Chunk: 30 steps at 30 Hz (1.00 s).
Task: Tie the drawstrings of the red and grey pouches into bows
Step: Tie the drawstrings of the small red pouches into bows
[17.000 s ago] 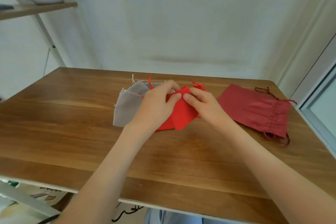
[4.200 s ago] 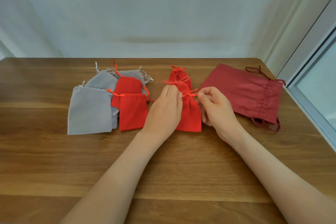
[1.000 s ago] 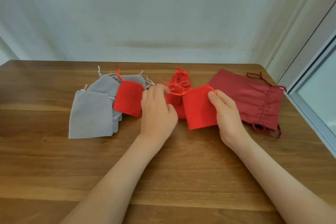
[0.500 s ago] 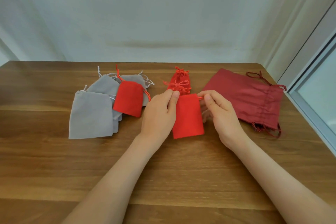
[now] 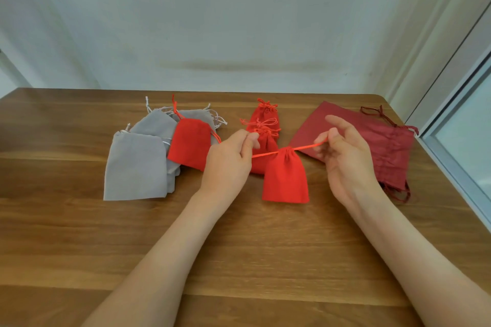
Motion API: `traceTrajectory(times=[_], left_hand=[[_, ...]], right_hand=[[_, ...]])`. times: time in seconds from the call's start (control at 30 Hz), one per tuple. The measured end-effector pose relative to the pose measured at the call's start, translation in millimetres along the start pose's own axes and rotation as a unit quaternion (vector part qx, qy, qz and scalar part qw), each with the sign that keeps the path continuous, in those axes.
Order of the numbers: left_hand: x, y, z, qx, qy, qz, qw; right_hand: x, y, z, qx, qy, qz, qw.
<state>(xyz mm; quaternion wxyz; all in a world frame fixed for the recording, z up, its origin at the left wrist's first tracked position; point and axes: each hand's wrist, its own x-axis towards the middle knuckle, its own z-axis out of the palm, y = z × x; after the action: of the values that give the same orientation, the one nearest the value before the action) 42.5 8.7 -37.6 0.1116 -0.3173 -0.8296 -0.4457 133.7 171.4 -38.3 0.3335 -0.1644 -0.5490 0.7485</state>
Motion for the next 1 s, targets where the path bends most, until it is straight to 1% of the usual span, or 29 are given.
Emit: traceTrajectory(times=[0.13,0.2,0.3,0.33,0.37,0.43,0.53,0.6,0.67,0.73,0.83,0.9,1.0], left_hand=[[-2.2,1.4,-4.1,0.007,-0.103,0.020,0.994],[-3.4,2.5,-5.7,-0.014,-0.144,0.020,0.989],[-2.7,4.3,-6.7,-0.068,-0.208,-0.005,0.976],[-2.4,4.5,-6.3,-0.090,-0.217,-0.012,0.972],[-2.5,4.7,-5.7,-0.106,-0.212,-0.015,0.971],[-3.2,5.1,-3.5,-0.109,-0.168,0.003,0.980],[-4.2,3.3,1.3,-0.064,-0.091,0.059,0.992],[-4.2,2.0,4.0,-0.035,-0.066,0.083,0.994],[-5.9,4.2,5.9,-0.039,-0.052,0.087,0.994],[-9.2,8.7,9.1,-0.073,-0.051,0.067,0.994],[-12.8,13.4,12.4,-0.141,-0.082,-0.004,0.987],[-13.4,14.6,12.6,-0.184,-0.105,-0.048,0.976],[-15.7,18.0,12.8,-0.171,-0.099,-0.059,0.979]], right_hand=[[-0.6,-0.8,-1.3,-0.043,-0.049,-0.013,0.998],[-2.5,0.1,0.1,-0.077,-0.071,-0.014,0.994],[-6.0,1.9,2.8,-0.154,-0.096,-0.033,0.983],[-6.9,2.4,2.9,-0.175,-0.109,-0.043,0.978],[-7.7,2.7,2.8,-0.196,-0.126,-0.051,0.971],[-9.5,3.8,1.9,-0.245,-0.171,-0.060,0.953],[-12.9,5.1,4.4,-0.312,-0.240,-0.047,0.918],[-15.4,5.1,7.3,-0.351,-0.260,-0.049,0.899],[-18.0,5.3,9.6,-0.366,-0.274,-0.069,0.887],[-19.1,7.0,11.0,-0.373,-0.282,-0.087,0.880],[-20.3,10.4,11.1,-0.387,-0.278,-0.108,0.873],[-20.5,11.3,10.5,-0.380,-0.263,-0.113,0.880],[-20.7,10.1,12.2,-0.346,-0.244,-0.112,0.899]])
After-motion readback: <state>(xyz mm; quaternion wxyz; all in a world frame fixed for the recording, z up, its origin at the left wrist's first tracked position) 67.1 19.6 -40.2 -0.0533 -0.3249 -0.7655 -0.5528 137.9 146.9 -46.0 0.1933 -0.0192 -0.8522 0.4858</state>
